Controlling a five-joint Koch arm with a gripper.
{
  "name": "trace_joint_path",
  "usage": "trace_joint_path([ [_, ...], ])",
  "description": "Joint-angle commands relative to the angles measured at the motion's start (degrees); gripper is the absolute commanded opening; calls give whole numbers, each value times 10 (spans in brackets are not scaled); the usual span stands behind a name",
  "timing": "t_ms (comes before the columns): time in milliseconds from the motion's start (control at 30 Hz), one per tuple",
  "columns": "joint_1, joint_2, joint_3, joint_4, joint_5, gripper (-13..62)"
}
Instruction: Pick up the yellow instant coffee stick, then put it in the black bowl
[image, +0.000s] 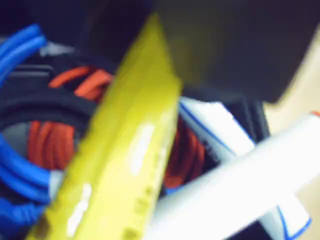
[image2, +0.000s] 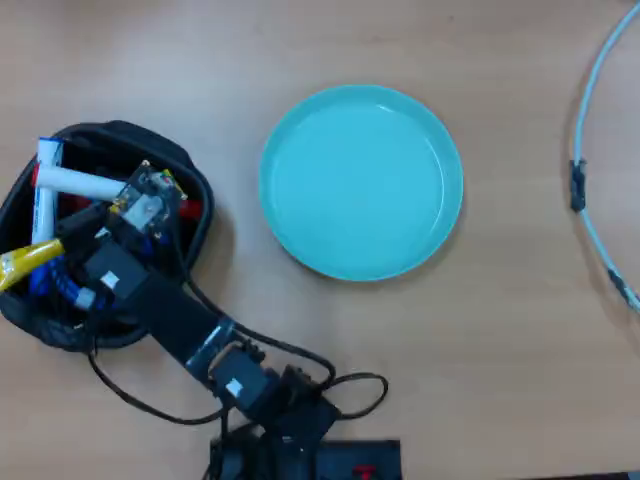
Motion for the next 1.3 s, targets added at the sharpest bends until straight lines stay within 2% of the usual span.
trace_joint_path([
  [0,-11,-13,-19,-69,-1,-62],
  [367,-39,-49,18,-65,-4,-57],
  [533,-50,-49,8,-64,-99,-44],
  [600,-51,-49,12,-62,-125,5],
  [767,-50,-48,18,-35,-121,200],
  [867,-50,-48,17,-31,-116,277],
  [1033,-48,-49,20,-26,-115,291],
  [1267,-43,-19,11,89,-116,292],
])
